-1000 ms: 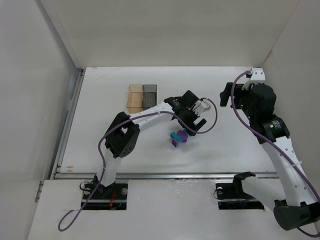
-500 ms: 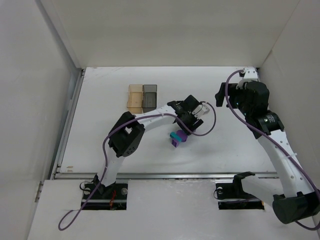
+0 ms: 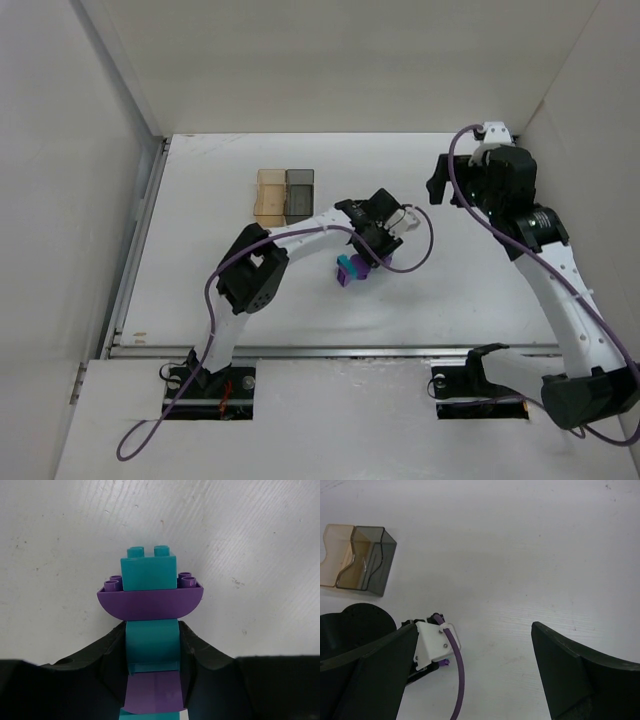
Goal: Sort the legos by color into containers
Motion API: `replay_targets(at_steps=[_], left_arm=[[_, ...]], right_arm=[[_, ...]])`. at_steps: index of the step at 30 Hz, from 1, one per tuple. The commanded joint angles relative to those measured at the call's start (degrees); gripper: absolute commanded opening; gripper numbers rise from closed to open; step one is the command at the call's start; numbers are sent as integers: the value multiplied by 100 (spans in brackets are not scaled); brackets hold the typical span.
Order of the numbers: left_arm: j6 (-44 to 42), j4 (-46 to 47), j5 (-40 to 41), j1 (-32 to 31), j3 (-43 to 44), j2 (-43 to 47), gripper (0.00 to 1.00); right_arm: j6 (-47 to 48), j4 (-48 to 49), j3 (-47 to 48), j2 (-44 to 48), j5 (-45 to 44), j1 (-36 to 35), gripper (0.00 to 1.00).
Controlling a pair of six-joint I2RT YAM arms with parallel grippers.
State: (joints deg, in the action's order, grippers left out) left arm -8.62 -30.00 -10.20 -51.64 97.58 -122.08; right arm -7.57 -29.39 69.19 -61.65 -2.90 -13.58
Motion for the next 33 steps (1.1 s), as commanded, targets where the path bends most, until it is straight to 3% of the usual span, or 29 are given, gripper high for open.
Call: replay_targets(at_steps=[1, 11, 15, 18, 22, 27, 33], left_arm=[[-411, -305, -141, 127, 297, 684, 0], [-2362, 423, 237, 277, -1528, 3713, 0], [-2583, 1179, 185, 277, -2241, 4709, 0], [-2653, 1584, -61, 277, -2602, 5201, 0], [-2504, 1585, -1, 277, -2552, 5309, 0], [-2451, 1585, 62, 277, -2603, 5432, 0], [-2451, 1638, 62, 277, -2604, 5432, 0]], right_arm=[[80, -628, 980, -452, 235, -48, 100], [634, -1991, 3521, -1270, 1184, -48, 100], [634, -1116, 2823, -1087, 3596, -344, 100], [443, 44, 1706, -972, 4584, -628, 100], [-805, 1626, 1036, -919, 5709, -628, 100], [-1062, 2007, 1026, -1138, 5607, -1076, 96], [-1115, 1866, 1158, -1491, 5423, -1208, 76]])
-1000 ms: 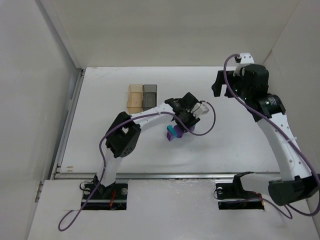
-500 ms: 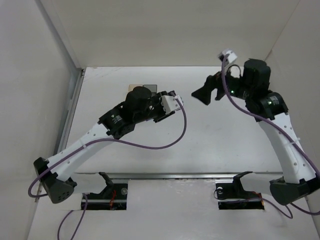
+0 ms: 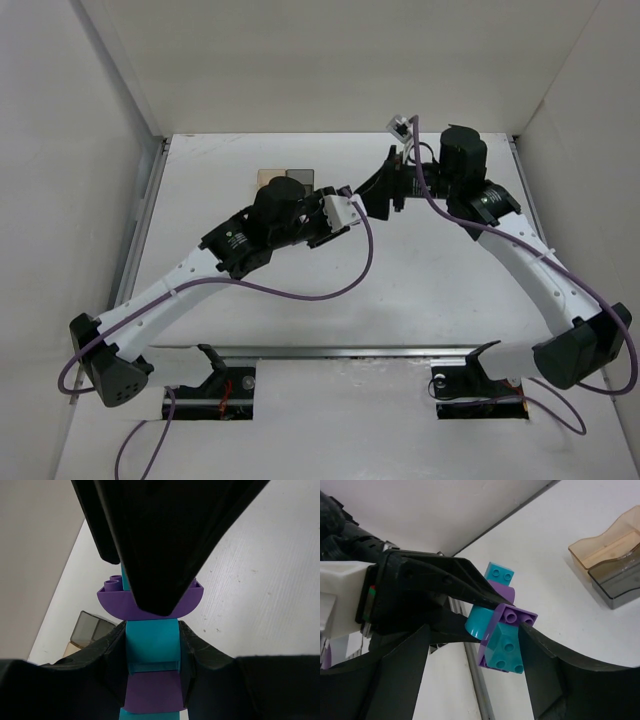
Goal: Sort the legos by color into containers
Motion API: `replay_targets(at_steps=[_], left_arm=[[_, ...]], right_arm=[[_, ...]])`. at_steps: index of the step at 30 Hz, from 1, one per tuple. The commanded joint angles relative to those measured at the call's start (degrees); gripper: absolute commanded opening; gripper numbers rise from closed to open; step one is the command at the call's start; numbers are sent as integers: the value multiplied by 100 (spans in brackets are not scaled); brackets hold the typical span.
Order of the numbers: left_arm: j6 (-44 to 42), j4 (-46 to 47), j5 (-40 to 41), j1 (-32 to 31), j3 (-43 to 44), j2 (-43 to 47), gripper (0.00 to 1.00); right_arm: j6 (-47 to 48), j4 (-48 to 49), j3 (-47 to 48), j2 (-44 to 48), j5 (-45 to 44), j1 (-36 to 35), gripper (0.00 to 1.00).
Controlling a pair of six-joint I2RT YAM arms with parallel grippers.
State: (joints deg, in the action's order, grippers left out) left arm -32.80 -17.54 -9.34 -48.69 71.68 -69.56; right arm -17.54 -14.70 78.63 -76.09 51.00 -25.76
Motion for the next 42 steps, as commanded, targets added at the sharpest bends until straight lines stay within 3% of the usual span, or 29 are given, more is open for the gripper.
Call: replay_targets(at_steps=[1, 6, 11, 20, 23, 24, 25, 28, 32, 35, 42], left_arm=[[-34, 444, -24, -18, -14, 180, 0], [-34, 444, 82, -18, -66, 232, 0], [-34, 444, 82, -18, -66, 232, 0], [19, 497, 214, -18, -66, 232, 0], [19, 497, 214, -18, -66, 232, 0], [19, 497, 214, -18, -66, 232, 0], [19, 497, 214, -18, -66, 232, 0], [80, 497, 214, -18, -119, 232, 0], [414, 497, 388, -18, -452, 285, 0], [809, 436, 512, 52, -786, 338, 0], [1468, 163, 627, 544, -1174, 338, 0]], right_arm=[[-118, 398, 145, -46, -37, 9, 76], [189, -243, 205, -46, -669, 9, 76], [242, -244, 205, -98, -609, 9, 65], [365, -455, -6, 15, -556, 9, 63], [365, -315, -67, 16, -407, 9, 47], [365, -245, -67, 16, -355, 9, 38], [304, -244, -67, 16, -302, 9, 21], [252, -191, -67, -37, -301, 9, 1], [190, -130, -67, -37, -468, 9, 0], [85, -322, -6, -90, -1073, 62, 0], [-355, -298, 161, -520, -1796, 238, 0]])
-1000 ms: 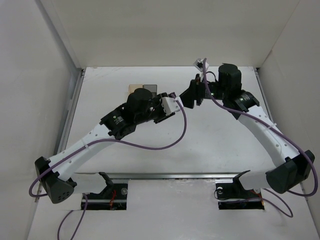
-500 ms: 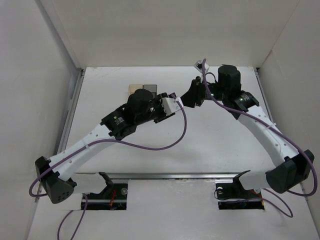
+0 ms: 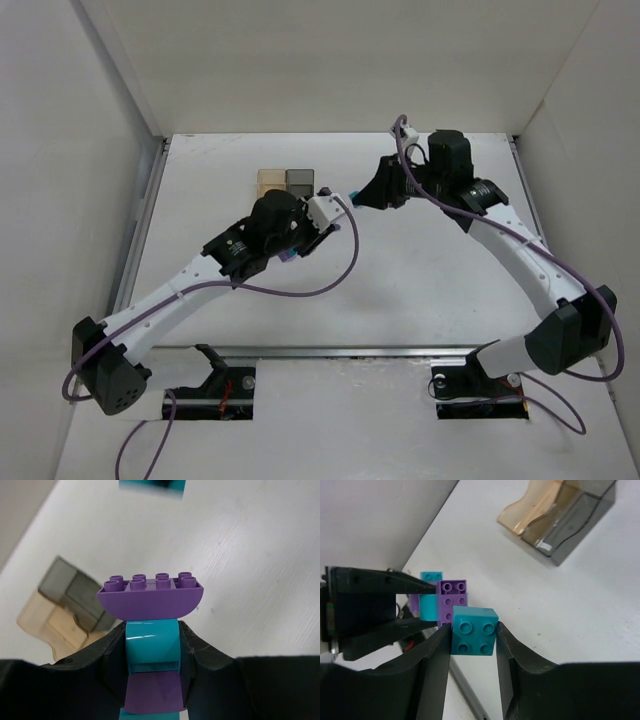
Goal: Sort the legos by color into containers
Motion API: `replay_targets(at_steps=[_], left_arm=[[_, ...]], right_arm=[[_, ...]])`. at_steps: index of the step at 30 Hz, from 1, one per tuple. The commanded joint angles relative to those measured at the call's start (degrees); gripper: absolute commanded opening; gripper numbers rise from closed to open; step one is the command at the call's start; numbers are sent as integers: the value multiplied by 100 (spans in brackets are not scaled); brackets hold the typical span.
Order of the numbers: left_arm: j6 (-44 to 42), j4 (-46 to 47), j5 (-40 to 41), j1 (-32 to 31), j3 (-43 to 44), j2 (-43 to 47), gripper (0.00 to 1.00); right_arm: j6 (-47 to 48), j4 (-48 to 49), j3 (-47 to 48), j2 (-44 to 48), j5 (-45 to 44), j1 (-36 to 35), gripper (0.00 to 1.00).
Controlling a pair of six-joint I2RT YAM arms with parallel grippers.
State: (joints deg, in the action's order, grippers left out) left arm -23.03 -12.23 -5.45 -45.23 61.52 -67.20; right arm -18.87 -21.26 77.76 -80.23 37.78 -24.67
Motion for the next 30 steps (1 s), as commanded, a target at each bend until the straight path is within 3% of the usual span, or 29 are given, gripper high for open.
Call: replay_targets(at_steps=[1, 7, 13, 21, 24, 27, 29, 30], left_arm=[[544, -420, 238, 286, -227, 102, 0], [905, -359, 370, 515, -483, 286, 0], [1669, -552, 1229, 726, -956, 778, 0], [2030, -421, 2109, 902, -1493, 1570, 0], [1978, -360, 2276, 954, -1546, 1631, 0], [1925, -307, 2277, 955, -1598, 1684, 0], [1925, -306, 2216, 955, -1599, 1684, 0], [1925, -306, 2163, 955, -1599, 1684, 0]], right_arm=[[-283, 420, 301, -238, -473, 129, 0], [-696, 693, 696, -923, -875, 33, 0], [-1381, 693, 1864, -2548, -1965, -582, 0], [-2085, 746, 3438, -4334, -2406, -890, 0], [-2155, 623, 3729, -4624, -2669, -944, 13], [-2208, 570, 3729, -4756, -2723, -944, 42], [-2208, 684, 3729, -4809, -2593, -944, 58], [-2156, 771, 3729, -4809, -2470, -944, 62]])
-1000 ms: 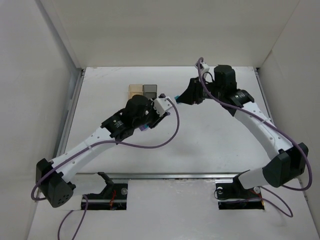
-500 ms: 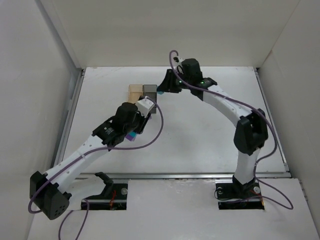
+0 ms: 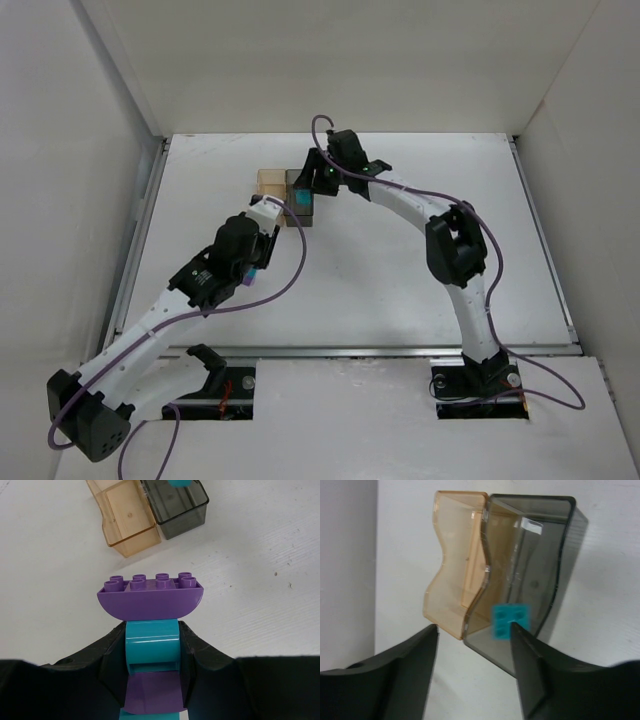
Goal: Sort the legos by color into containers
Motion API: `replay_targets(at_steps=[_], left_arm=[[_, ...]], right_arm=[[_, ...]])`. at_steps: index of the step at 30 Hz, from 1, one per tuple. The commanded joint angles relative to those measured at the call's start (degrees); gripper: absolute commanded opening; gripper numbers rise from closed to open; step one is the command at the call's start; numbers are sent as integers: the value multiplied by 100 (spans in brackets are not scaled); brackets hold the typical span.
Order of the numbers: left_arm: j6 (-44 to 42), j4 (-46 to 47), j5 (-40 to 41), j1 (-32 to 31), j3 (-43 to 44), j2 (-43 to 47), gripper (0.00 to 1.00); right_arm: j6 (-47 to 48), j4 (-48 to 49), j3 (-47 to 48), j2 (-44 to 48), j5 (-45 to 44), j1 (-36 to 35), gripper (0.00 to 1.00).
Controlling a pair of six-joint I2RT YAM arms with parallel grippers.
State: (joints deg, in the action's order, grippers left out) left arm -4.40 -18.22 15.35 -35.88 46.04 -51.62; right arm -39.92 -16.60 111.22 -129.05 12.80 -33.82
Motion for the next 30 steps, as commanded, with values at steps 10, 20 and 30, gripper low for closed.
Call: replay_targets(at_steps=[10, 20, 30], left_arm=[[-630, 591, -837, 72, 54, 125, 0], [-1968, 1478, -3047, 72, 186, 178, 0], [-2231, 1910, -3601, 72, 686, -296, 0]], right_arm=[[1203, 359, 384, 678, 1565, -19, 84], [2524, 649, -1874, 2805, 4897, 596, 85], [2357, 554, -2570, 3369, 4541, 149, 88]])
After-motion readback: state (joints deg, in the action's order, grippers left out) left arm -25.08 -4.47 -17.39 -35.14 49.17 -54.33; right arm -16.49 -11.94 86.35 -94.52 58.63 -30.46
